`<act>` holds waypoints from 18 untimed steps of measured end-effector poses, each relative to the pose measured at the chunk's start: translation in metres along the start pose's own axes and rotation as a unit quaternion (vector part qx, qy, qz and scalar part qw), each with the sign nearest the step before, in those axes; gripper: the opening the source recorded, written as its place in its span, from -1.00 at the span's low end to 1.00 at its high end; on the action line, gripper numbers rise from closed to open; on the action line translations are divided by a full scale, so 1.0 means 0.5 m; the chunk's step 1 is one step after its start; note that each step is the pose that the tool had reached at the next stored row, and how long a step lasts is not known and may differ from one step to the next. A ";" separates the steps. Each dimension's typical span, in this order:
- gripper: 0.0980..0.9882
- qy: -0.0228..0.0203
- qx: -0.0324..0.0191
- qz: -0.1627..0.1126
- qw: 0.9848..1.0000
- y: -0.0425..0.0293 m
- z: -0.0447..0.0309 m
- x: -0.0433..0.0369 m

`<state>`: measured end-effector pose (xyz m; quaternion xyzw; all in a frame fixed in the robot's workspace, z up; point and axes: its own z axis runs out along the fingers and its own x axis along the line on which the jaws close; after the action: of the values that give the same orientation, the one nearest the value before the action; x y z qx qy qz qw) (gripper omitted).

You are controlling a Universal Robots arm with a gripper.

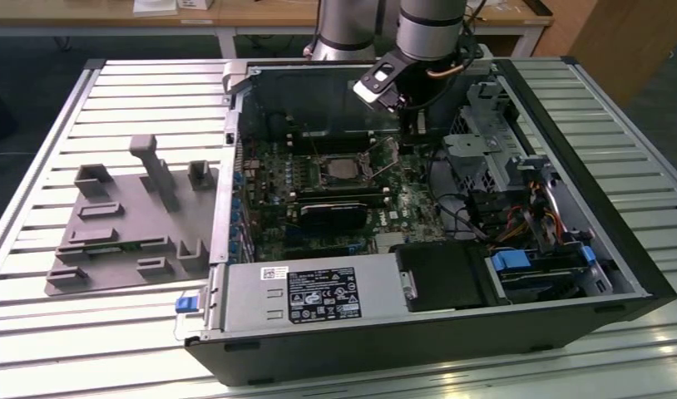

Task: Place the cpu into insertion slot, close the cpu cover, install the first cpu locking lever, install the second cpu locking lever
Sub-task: 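Close the cpu cover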

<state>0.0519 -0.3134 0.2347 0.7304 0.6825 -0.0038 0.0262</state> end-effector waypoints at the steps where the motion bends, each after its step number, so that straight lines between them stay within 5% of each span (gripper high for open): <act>1: -0.99 0.000 0.007 0.000 1.000 0.000 0.000 0.000; 6: -0.99 -0.002 0.034 -0.002 0.999 0.001 0.001 0.000; 18: -0.99 -0.002 0.036 -0.002 0.999 0.002 -0.003 0.000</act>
<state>0.0526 -0.3133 0.2362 0.7298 0.6830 -0.0304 0.0013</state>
